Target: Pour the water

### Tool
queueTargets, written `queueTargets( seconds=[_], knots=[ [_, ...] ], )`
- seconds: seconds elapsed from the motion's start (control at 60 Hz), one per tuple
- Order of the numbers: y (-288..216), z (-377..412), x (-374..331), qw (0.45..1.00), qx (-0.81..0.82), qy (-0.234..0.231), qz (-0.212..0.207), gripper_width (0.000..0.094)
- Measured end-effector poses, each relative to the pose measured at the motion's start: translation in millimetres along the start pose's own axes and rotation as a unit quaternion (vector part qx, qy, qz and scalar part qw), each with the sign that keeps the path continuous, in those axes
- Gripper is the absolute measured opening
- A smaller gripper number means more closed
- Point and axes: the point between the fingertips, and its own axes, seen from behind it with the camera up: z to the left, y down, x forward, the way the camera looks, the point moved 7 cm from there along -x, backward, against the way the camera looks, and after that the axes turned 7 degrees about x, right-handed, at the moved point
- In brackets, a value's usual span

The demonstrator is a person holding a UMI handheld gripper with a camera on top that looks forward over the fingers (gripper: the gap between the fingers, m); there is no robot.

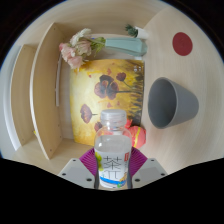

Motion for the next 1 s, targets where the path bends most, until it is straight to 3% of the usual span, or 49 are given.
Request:
queueTargets(
  seconds=[0.367,0.5,0.633,0.717,0.85,1.0],
  knots=[
    [-37.4,2.0,-4.0,0.950,0.309,-0.022,-0.037,0.0385],
    [-44.8,3.4,-2.9,0.936,0.347,-0.025,-0.053,0.0385],
    [-43.2,5.2,-1.5,0.943,0.330,-0.014,-0.040,0.0383],
    [-43.6,18.7,-1.6,0.962,0.270,-0.017,-0.031,0.0384],
    [-43.1,54.4,-3.5,0.999,0.032,-0.002,0.006,0.0386],
    [-69.4,96.0,-16.4,0.962,-0.272,0.012,0.023,0.0413]
  ],
)
